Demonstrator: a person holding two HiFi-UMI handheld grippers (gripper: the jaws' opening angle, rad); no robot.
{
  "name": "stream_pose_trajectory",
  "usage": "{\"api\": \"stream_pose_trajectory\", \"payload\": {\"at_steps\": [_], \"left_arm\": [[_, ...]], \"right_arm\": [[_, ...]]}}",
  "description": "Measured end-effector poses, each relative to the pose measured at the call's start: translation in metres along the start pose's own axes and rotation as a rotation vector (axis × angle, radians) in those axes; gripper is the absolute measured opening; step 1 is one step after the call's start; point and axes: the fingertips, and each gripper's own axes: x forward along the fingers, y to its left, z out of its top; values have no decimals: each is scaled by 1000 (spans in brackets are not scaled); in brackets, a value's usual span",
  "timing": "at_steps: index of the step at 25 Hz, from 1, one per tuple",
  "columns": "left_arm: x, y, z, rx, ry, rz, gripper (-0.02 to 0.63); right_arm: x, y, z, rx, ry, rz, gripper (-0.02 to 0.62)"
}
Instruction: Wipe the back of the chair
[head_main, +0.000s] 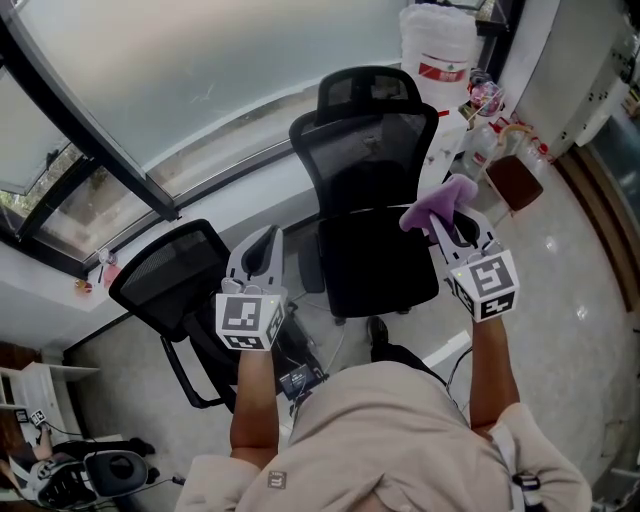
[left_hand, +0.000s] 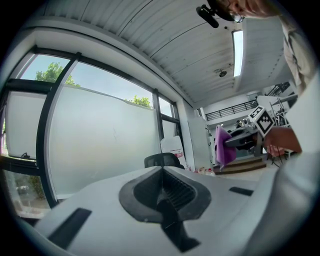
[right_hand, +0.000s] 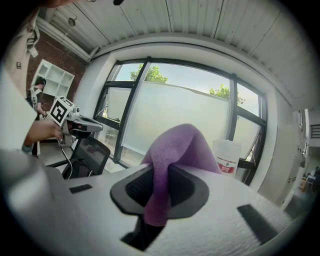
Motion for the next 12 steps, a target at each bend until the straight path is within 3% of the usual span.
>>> {"api": "stream_pose_trajectory", "payload": {"at_steps": [12], "left_arm": [[-1,-15,0,6,-1,-13,8]], "right_arm": [[-14,-5,-8,8,4,-15,44]]}}
